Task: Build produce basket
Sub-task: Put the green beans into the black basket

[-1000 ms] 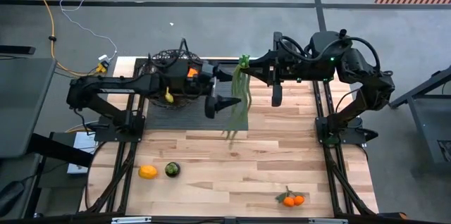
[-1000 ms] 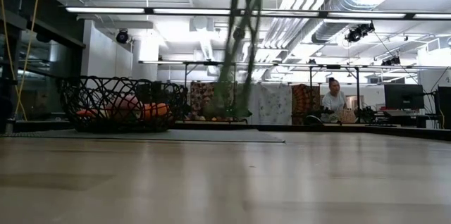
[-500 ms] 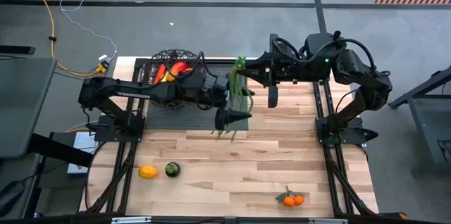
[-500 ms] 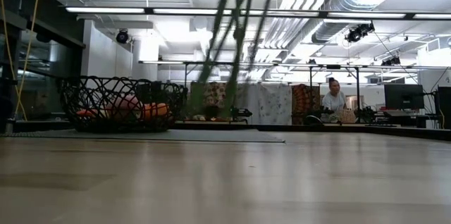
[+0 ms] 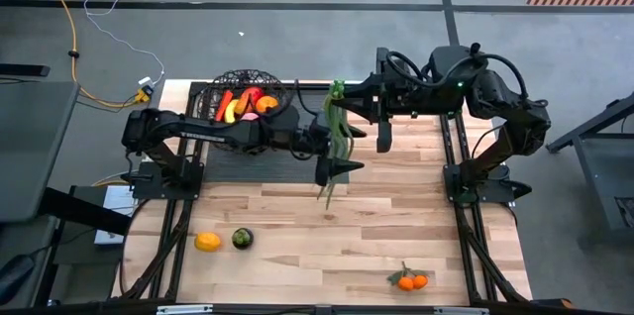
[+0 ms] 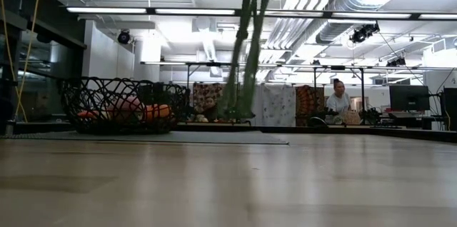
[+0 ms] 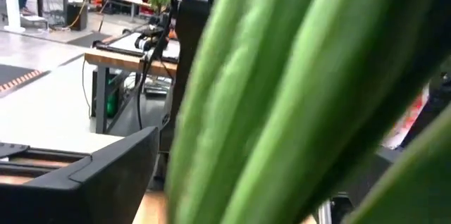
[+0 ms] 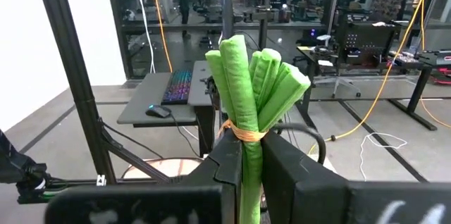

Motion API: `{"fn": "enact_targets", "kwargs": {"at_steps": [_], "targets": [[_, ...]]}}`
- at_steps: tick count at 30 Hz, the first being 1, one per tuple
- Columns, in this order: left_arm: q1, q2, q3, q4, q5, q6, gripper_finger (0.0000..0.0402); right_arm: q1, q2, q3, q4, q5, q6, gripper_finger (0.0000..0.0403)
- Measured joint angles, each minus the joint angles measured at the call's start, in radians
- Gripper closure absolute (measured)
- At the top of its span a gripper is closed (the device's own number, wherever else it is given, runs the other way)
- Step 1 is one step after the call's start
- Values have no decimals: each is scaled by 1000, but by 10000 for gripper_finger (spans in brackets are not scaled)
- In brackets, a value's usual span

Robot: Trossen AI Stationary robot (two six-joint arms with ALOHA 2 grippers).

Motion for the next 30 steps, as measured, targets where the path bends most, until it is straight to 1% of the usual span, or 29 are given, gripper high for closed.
{"fn": "enact_targets", "kwargs": {"at_steps": [8,14,17,24,30], "targets": [[-2,29,0,-8,-19,1,5,0,-42,0,23,0,0,379],[-2,29,0,5,-68,28,5,0,-84,0,68,0,-13,379],[-2,30,0,8,-77,34,5,0,-89,0,91,0,-18,379],[0,52,3,125,-128,42,5,0,-86,0,98,0,-27,379],[2,79,1,77,-128,39,5,0,-88,0,139,0,-27,379]]}}
